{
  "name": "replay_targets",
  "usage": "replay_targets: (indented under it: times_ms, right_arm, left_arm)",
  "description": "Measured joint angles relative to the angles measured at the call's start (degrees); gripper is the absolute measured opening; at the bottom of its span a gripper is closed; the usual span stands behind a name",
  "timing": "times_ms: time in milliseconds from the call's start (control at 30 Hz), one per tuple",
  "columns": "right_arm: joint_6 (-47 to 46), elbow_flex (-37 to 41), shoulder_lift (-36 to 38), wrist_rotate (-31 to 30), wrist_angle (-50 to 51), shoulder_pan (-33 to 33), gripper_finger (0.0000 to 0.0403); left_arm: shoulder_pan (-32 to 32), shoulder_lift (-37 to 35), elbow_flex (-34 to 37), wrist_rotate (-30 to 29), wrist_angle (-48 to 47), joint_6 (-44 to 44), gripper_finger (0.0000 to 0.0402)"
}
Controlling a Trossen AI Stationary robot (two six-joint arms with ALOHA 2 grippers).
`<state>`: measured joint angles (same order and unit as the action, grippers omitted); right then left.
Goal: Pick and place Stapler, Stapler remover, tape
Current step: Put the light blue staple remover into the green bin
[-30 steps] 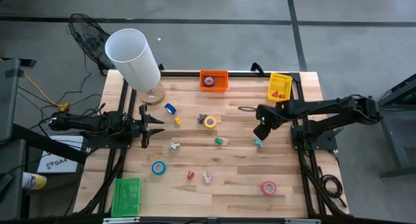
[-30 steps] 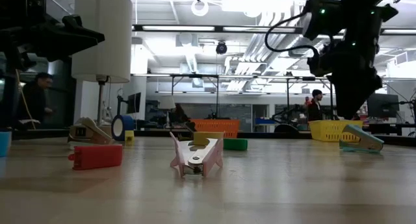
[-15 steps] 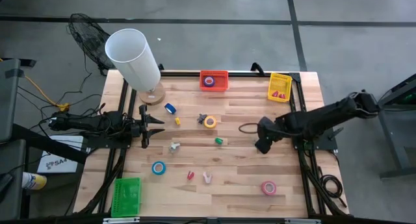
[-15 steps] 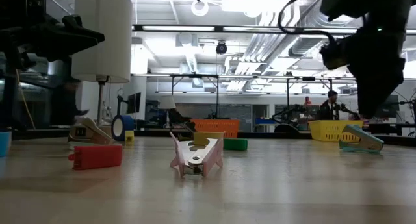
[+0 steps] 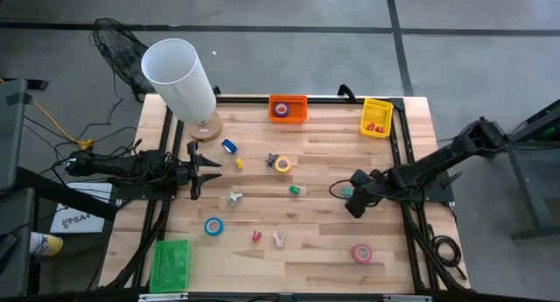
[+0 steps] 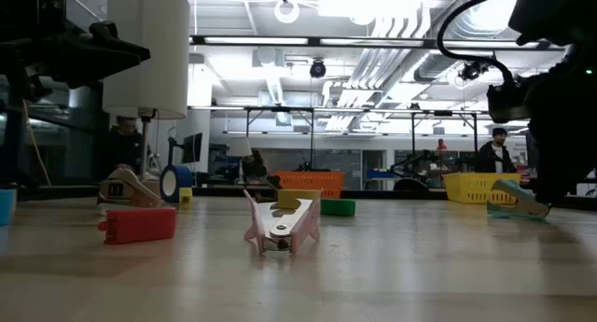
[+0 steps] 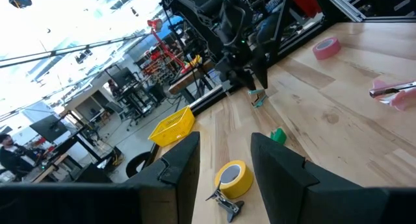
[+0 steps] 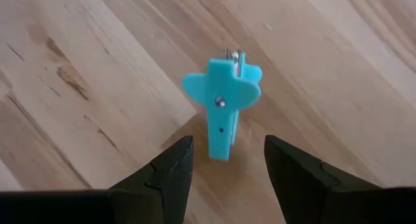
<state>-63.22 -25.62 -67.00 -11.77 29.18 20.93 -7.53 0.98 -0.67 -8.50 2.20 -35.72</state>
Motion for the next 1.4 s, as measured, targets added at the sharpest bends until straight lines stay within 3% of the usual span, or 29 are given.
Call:
replay_targets:
  times_ms: [267,500,800,1133,1400]
  right_arm:
    - [0.19,1.24,-0.16,-6.03,-3.95,2.00,0.0181]
    - [0.05,1.24,-1.49,-7.23,-4.50,3.73,0.0175]
    - [0.35,0.99,-7.70,-6.81,-6.49,3.93,0.0122]
    - [0.54,1.25,-5.84,-7.02,-6.14,3.86,0.0028]
    - [1.70,1.36,-5.85,-8.16,-8.06,3.87,0.0027]
  left_arm:
    - [0.00,0.00,0.00,0.00,0.01,-0.01,0.0135]
    - [0.00,0.00,0.00,0.00,0.01,-0.01,0.0135]
    - [0.00,0.01,0.00,-0.02,-0.01,-0.01,0.0135]
    - [0.00,-0.01,0.00,-0.01,0.01,-0.01,0.0135]
    - [0.00,-0.01,0.00,-0.02,0.01,-0.01,0.0135]
